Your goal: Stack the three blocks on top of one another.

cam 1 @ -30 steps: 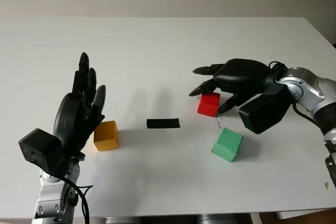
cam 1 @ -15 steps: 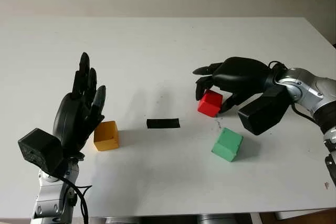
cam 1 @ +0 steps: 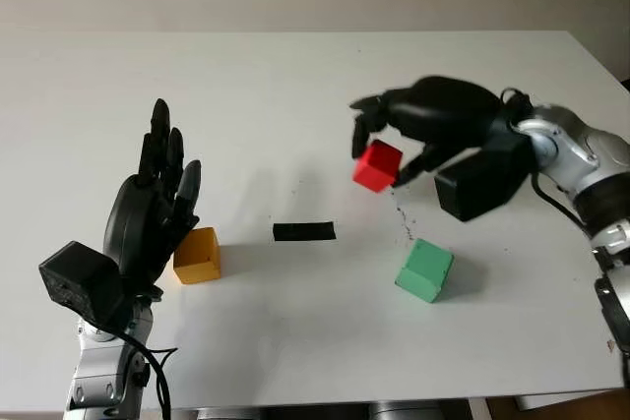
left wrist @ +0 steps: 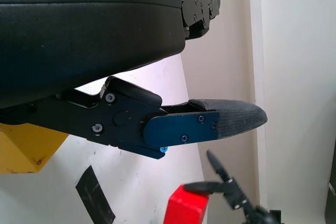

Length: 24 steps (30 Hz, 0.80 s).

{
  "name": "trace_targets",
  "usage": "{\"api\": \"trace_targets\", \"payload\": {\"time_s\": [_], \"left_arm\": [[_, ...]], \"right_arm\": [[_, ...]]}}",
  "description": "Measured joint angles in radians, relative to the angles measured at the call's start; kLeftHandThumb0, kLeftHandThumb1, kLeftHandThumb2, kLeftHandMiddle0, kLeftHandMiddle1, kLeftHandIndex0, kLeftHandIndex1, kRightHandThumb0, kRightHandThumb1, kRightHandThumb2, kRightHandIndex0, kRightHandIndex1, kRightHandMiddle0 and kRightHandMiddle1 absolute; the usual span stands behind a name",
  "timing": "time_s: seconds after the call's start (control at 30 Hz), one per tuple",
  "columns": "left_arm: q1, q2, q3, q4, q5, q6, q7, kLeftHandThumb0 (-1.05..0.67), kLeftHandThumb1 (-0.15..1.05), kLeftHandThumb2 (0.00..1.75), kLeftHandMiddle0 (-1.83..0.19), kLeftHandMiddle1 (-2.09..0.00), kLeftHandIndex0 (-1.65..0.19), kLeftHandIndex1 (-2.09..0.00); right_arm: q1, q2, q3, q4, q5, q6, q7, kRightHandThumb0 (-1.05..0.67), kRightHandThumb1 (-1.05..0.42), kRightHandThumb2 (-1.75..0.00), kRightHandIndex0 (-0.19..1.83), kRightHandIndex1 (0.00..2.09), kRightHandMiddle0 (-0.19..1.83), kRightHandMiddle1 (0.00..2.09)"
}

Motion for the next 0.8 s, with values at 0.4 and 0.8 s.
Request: {"api": "trace_targets", "payload": {"time_s": [0.4,0.8], "left_arm": [[0.002,-0.028,-0.008,0.002,0.019,-0.025,0.028,-0.77,1.05,0.49,0.19,-0.05,0.19,-0.03],[0.000,-0.038,-0.020,0.016,0.036,-0.033,0.045,-0.77,1.05,0.51,0.19,-0.03,0.19,0.00]], "right_arm": [[0.022,0.114,-0.009,-0.244,0.118,0.175,0.231,-0.43,-0.96,-0.06,0.28,0.04,0.39,1.42],[0.068,0.176,0.104,-0.355,-0.006,0.244,0.316,-0.48,-0.97,-0.05,0.31,0.06,0.38,1.53]]}}
